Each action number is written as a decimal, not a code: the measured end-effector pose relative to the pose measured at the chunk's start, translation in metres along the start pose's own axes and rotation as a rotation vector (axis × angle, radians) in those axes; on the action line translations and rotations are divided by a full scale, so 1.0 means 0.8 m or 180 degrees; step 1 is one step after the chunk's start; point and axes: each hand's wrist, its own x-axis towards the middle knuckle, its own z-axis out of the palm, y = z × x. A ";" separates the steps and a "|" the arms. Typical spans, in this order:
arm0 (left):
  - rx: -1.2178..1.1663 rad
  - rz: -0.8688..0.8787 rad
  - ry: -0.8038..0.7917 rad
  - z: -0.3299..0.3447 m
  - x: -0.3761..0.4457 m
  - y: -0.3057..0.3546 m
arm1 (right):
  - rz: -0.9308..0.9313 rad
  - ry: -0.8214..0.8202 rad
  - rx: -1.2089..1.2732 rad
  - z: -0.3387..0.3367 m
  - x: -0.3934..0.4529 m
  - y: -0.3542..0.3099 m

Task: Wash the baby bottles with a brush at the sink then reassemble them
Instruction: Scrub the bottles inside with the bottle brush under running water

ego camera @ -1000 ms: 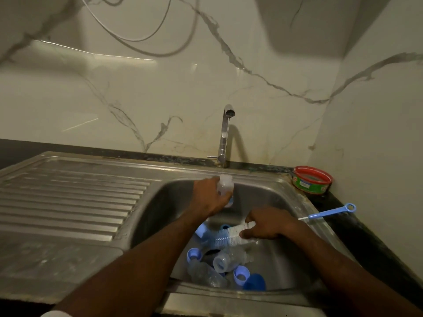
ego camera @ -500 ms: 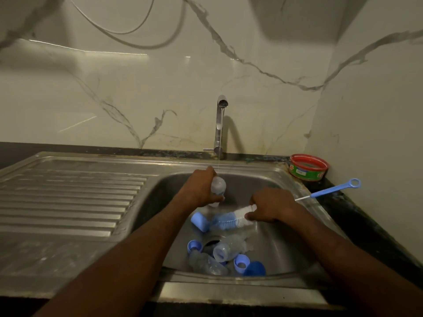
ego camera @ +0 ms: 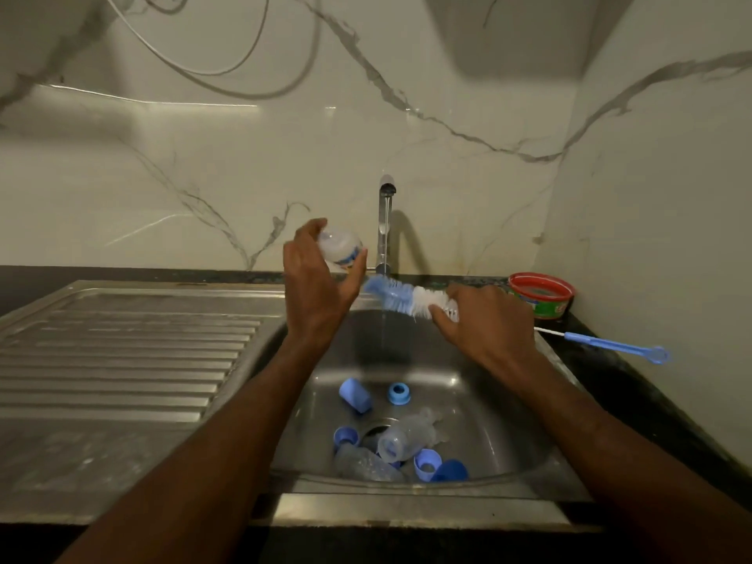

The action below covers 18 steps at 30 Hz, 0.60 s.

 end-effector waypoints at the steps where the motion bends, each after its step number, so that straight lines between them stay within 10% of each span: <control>1: 0.0077 -0.0038 -0.0062 -0.002 -0.002 0.000 | 0.0020 0.0000 0.0054 0.001 -0.003 -0.001; 6: 0.1295 -0.1498 -0.3131 0.007 -0.060 -0.070 | -0.0221 -0.1531 -0.0322 0.025 -0.021 -0.005; 13: 0.0313 -0.0302 -0.0485 -0.002 -0.016 -0.025 | 0.0018 0.0035 0.0154 0.005 -0.005 -0.011; 18: 0.1243 -0.1374 -0.2867 -0.002 -0.052 -0.056 | -0.0065 -0.1585 -0.0108 0.027 -0.015 -0.006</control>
